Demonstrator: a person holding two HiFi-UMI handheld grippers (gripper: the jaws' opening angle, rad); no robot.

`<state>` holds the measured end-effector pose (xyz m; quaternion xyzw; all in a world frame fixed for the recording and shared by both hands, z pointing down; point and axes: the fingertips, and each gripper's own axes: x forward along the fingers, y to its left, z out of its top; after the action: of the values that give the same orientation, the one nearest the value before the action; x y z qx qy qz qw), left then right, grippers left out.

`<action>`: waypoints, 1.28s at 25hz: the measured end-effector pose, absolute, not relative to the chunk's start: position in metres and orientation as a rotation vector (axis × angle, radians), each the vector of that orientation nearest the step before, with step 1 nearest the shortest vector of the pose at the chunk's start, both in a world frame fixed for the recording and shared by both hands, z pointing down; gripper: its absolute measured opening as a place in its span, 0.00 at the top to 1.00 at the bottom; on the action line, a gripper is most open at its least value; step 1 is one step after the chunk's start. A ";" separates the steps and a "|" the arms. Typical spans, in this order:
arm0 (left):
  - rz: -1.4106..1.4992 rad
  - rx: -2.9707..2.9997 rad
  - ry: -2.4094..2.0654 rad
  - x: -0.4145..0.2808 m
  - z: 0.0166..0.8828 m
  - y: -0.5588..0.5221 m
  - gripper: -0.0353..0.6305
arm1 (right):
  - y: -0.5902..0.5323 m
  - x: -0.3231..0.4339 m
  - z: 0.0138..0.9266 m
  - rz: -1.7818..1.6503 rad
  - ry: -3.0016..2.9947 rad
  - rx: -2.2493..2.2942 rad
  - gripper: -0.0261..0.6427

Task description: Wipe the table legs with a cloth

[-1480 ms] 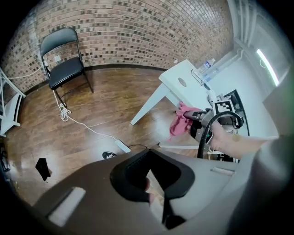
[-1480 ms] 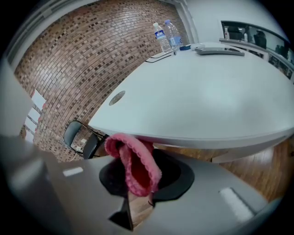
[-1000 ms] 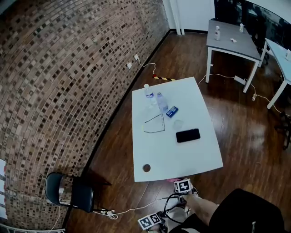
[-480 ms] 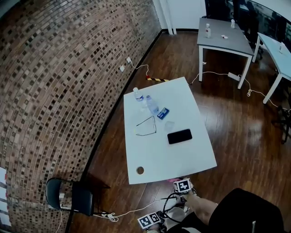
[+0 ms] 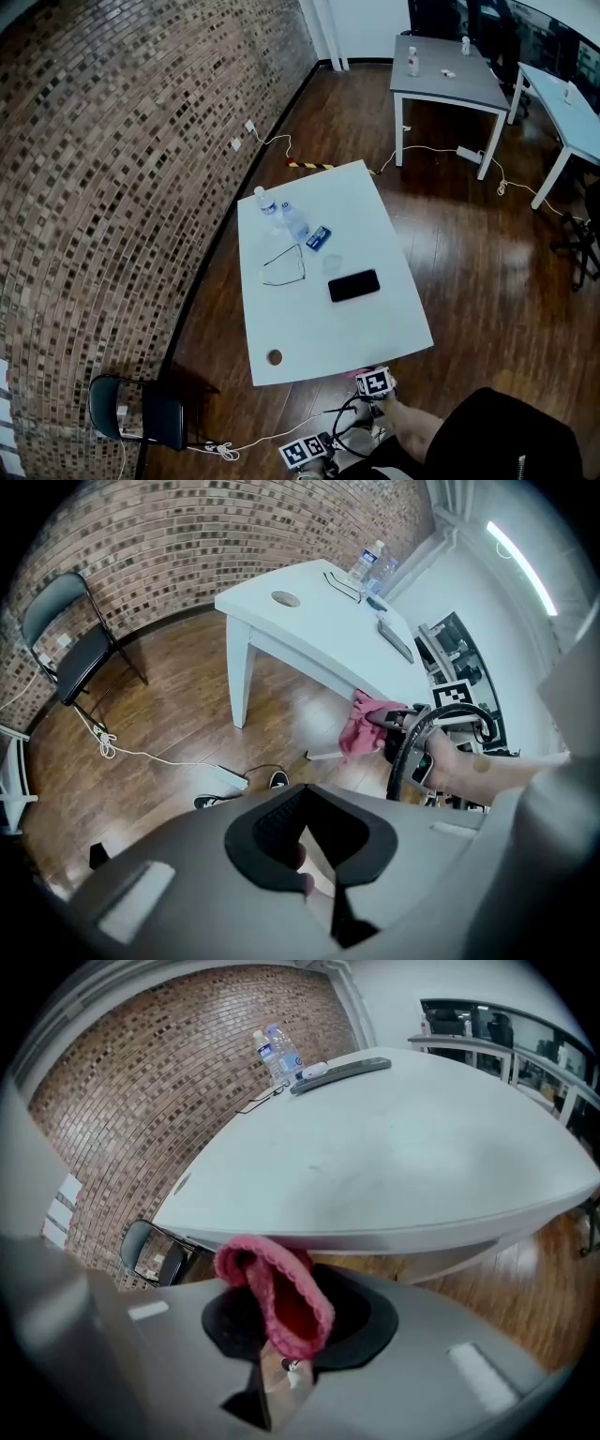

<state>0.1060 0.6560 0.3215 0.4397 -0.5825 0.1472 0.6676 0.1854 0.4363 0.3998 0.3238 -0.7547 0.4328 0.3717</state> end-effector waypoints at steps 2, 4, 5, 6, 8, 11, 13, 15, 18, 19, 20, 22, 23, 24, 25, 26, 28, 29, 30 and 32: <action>0.348 0.998 -1.306 0.109 0.321 0.652 0.94 | 0.435 0.190 0.400 1.102 -1.924 0.826 0.84; 0.361 1.002 -1.299 0.111 0.320 0.650 0.94 | 0.437 0.187 0.397 1.127 -1.936 0.804 0.84; 0.366 1.004 -1.297 0.112 0.320 0.648 0.94 | 0.438 0.185 0.396 1.141 -1.945 0.791 0.84; 0.369 1.007 -1.295 0.113 0.320 0.645 0.94 | 0.438 0.184 0.395 1.149 -1.952 0.781 0.84; 0.382 1.015 -1.291 0.116 0.320 0.640 0.94 | 0.436 0.186 0.395 1.155 -1.958 0.773 0.84; 0.408 1.024 -1.279 0.123 0.317 0.637 0.94 | 0.436 0.194 0.392 1.183 -1.952 0.771 0.84; 0.423 1.031 -1.274 0.128 0.317 0.635 0.94 | 0.435 0.204 0.394 1.185 -1.935 0.783 0.84; 0.442 1.046 -1.267 0.134 0.320 0.632 0.94 | 0.430 0.212 0.396 1.182 -1.941 0.802 0.84; 0.471 1.068 -1.255 0.143 0.323 0.626 0.94 | 0.423 0.223 0.397 1.193 -1.946 0.832 0.84; 0.477 1.074 -1.253 0.145 0.322 0.625 0.94 | 0.421 0.228 0.398 1.194 -1.940 0.845 0.84; 0.482 1.078 -1.250 0.148 0.321 0.624 0.94 | 0.419 0.233 0.398 1.194 -1.936 0.858 0.84; 0.492 1.082 -1.248 0.152 0.319 0.623 0.94 | 0.416 0.241 0.397 1.198 -1.939 0.880 0.84; 0.500 1.085 -1.247 0.154 0.319 0.623 0.94 | 0.415 0.245 0.396 1.202 -1.939 0.888 0.84; 0.509 1.088 -1.248 0.157 0.318 0.624 0.94 | 0.415 0.251 0.396 1.207 -1.932 0.894 0.84; 0.518 1.092 -1.249 0.159 0.317 0.624 0.94 | 0.415 0.257 0.397 1.211 -1.923 0.900 0.84; 0.525 1.095 -1.250 0.162 0.317 0.624 0.94 | 0.415 0.262 0.398 1.213 -1.917 0.907 0.84; 0.520 1.096 -1.251 0.164 0.316 0.626 0.94 | 0.411 0.270 0.398 1.206 -1.915 0.931 0.84; 0.508 1.092 -1.252 0.163 0.315 0.627 0.94 | 0.408 0.275 0.397 1.190 -1.908 0.952 0.84; 0.494 1.087 -1.252 0.162 0.314 0.629 0.94 | 0.406 0.282 0.398 1.167 -1.892 0.975 0.84; 0.472 1.075 -1.249 0.159 0.314 0.634 0.94 | 0.405 0.288 0.398 1.141 -1.870 1.000 0.84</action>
<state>0.1588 0.6344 0.3137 0.4742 -0.5507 0.2080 0.6546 0.2884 0.4054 0.3978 0.3878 -0.7248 0.4424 0.3585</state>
